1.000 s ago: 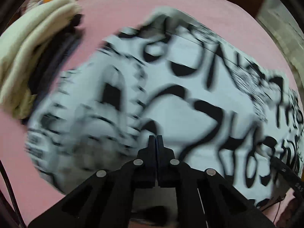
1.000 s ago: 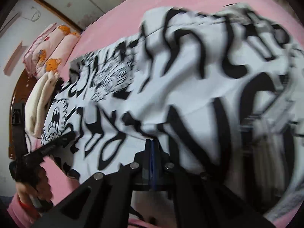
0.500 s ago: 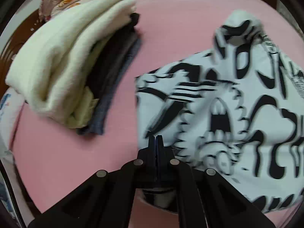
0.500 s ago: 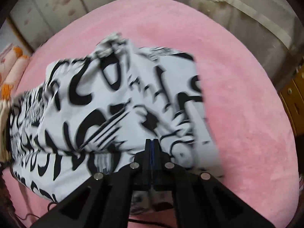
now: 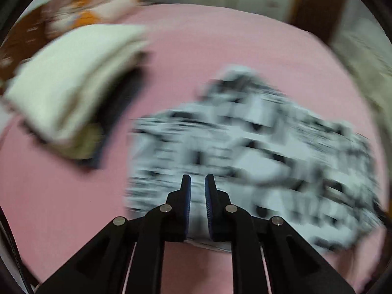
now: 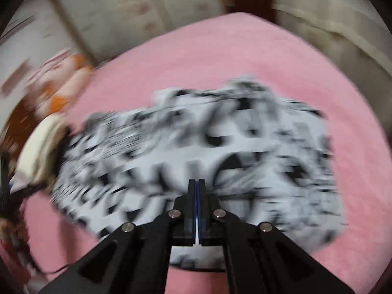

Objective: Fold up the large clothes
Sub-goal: 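Fold the bundle over again with both grippers and press it down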

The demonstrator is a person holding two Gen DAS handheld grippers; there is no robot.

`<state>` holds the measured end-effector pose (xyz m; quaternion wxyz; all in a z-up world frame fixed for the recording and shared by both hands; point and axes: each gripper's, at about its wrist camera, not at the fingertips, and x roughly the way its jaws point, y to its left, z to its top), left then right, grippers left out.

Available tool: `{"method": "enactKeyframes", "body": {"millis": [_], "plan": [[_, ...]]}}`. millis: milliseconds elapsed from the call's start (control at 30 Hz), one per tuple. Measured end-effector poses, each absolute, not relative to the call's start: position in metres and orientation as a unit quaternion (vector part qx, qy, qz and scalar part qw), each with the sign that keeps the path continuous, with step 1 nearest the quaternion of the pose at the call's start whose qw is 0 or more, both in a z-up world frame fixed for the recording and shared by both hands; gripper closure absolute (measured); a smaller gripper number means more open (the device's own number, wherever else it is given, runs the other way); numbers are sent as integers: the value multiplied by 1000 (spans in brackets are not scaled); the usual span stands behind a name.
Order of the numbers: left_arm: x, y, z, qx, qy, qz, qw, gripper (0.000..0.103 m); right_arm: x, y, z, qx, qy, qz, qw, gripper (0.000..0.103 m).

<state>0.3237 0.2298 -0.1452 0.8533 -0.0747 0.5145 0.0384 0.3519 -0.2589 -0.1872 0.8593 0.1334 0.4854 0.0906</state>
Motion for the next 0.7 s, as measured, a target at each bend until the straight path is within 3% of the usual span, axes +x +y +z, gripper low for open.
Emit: {"method": "enactKeyframes", "body": {"millis": [267,567,700], "plan": [[373,86,-184,-78,555,-115,820,92,365,-200,-231,133,500,161,840,103],[437,38,-227,-104,575,-77,808,93,458,-205,-268,164,517,161,824,103],[460,22,-246,-65,561,-50,824,93,486,-206,-286,160,513,166,827,103]]}}
